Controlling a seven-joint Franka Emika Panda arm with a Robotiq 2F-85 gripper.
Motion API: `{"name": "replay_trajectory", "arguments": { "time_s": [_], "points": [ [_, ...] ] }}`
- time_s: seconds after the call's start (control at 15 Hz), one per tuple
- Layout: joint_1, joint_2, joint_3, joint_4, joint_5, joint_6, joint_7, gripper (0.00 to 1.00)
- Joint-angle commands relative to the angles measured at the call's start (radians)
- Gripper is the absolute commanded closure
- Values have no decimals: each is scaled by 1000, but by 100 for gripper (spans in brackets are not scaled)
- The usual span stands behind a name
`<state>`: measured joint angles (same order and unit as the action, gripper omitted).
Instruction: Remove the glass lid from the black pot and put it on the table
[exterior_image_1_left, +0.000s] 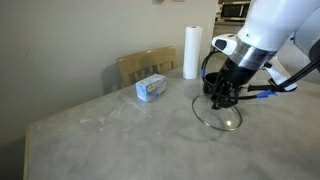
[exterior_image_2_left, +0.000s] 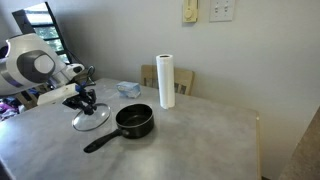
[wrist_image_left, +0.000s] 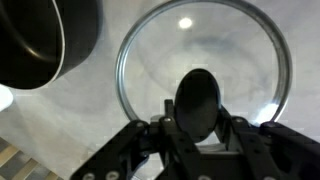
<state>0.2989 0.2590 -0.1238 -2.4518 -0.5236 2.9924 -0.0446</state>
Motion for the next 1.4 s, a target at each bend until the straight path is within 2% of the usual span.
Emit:
{"name": "replay_trajectory", "arguments": {
  "time_s": [0.0,0.4,0.47,0.53,0.6,0.93,1.0,1.07,1.13,1.27,1.33],
  "points": [
    [52,12,-34,-4,-34,-37,80,86],
    [76,48,-20,-4,-12,-92,134,86],
    [76,52,-18,-3,-10,-95,137,70],
    [69,52,-9,-4,1,-97,130,36],
    [68,56,-8,-3,3,-95,130,35],
    [42,29,19,-9,39,-124,82,1],
    [46,15,13,-7,37,-148,83,0],
    [30,-11,31,-12,61,-179,48,0],
    [-22,-40,83,-19,94,-207,4,0],
    [-32,-102,88,-8,92,-301,-8,0],
    [-60,-138,116,-6,120,-350,-57,0]
  ]
}}
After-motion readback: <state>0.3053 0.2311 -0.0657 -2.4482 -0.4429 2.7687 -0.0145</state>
